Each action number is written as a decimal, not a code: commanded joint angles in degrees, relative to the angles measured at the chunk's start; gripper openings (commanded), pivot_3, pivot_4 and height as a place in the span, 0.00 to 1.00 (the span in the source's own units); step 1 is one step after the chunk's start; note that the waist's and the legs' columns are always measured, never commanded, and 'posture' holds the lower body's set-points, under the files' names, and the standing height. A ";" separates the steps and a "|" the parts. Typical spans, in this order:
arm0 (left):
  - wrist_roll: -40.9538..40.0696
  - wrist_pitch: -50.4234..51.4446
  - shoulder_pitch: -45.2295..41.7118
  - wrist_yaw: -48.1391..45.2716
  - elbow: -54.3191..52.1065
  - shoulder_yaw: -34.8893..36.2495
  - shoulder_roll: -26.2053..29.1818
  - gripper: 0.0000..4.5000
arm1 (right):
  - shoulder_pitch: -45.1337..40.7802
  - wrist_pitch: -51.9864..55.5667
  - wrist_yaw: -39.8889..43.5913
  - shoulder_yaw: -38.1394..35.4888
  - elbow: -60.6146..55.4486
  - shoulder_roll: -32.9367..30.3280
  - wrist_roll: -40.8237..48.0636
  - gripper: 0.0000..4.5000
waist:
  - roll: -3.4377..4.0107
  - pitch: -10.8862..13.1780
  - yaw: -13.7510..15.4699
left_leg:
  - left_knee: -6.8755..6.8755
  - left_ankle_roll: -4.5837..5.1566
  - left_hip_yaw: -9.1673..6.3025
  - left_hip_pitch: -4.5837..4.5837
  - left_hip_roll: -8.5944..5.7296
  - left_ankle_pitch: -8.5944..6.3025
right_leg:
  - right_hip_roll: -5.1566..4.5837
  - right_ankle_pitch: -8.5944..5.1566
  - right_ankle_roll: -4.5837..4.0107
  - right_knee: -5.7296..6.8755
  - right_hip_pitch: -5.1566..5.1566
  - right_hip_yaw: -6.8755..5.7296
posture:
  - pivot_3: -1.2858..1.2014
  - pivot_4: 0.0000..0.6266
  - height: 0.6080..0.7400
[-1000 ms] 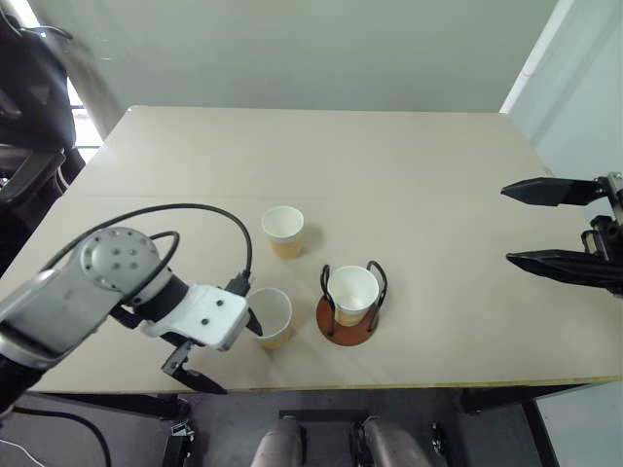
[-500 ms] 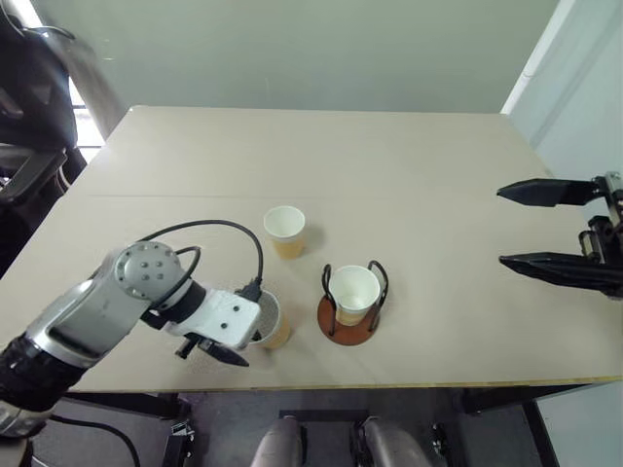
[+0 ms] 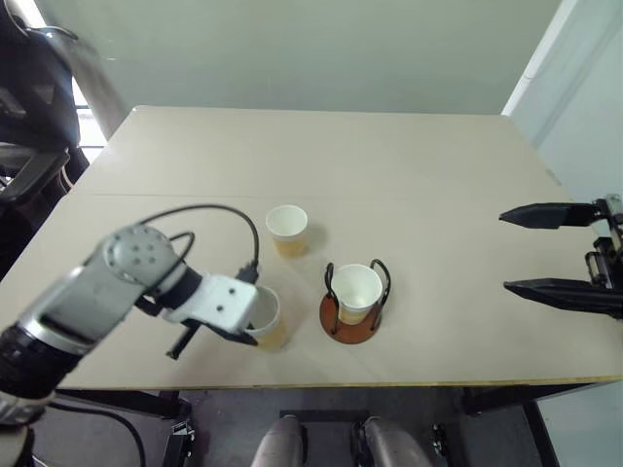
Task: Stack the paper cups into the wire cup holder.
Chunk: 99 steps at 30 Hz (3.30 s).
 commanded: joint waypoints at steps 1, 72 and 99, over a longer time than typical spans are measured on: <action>-5.96 -1.81 -14.30 -2.08 10.23 0.79 2.25 0.01 | 1.10 0.28 -0.09 -4.85 -1.51 -0.66 -0.49 1.00 | 0.04 -0.02 0.09 | 0.02 0.00 -0.02 -0.01 0.00 0.00 | -0.01 0.01 -0.02 -0.02 0.00 0.00 | 0.52 0.24 1.00; -10.62 -34.45 -47.45 -2.08 38.21 -40.80 -28.66 1.00 | 13.16 2.68 -12.42 -18.21 -14.20 3.48 3.10 1.00 | 0.47 -0.08 0.74 | 1.04 1.36 0.30 -0.76 -0.58 -0.55 | -0.51 0.41 1.78 -0.90 0.21 0.29 | 0.52 0.24 1.00; 20.22 -36.99 -39.02 -1.01 79.61 -13.14 -37.84 1.00 | 9.57 -2.30 -8.79 -10.82 -8.92 1.12 -2.56 1.00 | 0.58 -0.11 1.99 | 1.25 1.45 0.37 -0.98 -0.82 -0.29 | -0.75 0.43 2.10 -0.95 0.13 0.35 | 0.52 0.24 1.00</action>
